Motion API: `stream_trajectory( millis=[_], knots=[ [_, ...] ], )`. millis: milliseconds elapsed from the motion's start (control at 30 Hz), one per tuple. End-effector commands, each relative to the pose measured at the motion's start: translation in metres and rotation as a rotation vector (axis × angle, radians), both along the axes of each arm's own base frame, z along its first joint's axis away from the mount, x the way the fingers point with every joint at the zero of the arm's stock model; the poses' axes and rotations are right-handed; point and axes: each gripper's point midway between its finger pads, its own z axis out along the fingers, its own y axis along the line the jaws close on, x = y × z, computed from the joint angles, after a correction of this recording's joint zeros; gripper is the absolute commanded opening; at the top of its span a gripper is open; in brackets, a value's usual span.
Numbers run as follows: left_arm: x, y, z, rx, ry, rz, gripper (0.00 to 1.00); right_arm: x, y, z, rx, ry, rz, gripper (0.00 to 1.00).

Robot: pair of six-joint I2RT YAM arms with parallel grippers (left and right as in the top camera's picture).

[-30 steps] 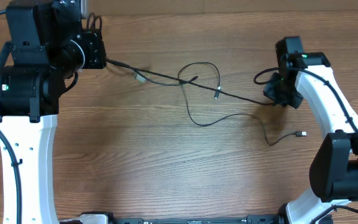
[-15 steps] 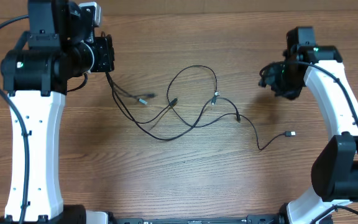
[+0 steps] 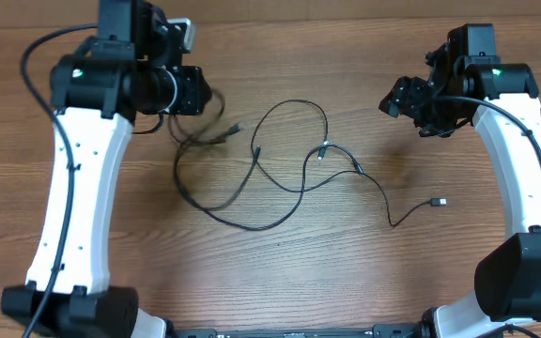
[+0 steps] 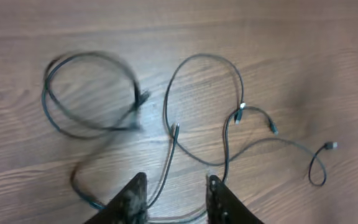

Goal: Untangle cables

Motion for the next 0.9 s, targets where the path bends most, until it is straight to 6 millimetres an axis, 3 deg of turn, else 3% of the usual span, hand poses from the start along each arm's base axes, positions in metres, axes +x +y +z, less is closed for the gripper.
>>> stream_trajectory(
  millis=[0,167,300,400,633,767,867],
  knots=[
    [0.002,-0.014,-0.022,0.007,0.063,-0.047,0.40,0.002,0.003,0.022,0.006,-0.059,0.017,0.80],
    [0.006,-0.019,-0.053,0.035,0.148,-0.074,0.44,0.001,0.003,0.022,0.006,-0.055,0.017,0.82],
    [0.009,-0.005,-0.083,0.129,0.222,-0.041,0.43,0.001,0.003,0.022,0.005,-0.055,0.017,0.86],
    [0.012,0.005,-0.100,0.193,0.264,-0.019,0.37,0.001,0.003,0.021,0.003,-0.055,0.016,0.86],
    [0.041,0.011,-0.117,0.252,0.152,-0.027,0.39,0.001,0.003,0.021,0.003,-0.053,0.015,0.87],
    [0.047,0.009,-0.146,0.273,0.128,-0.092,0.41,-0.002,0.004,0.020,0.010,-0.041,0.018,0.87],
    [0.046,-0.005,-0.161,0.237,0.100,-0.211,0.44,-0.003,0.004,0.020,0.011,-0.036,0.018,0.87]
  ],
)
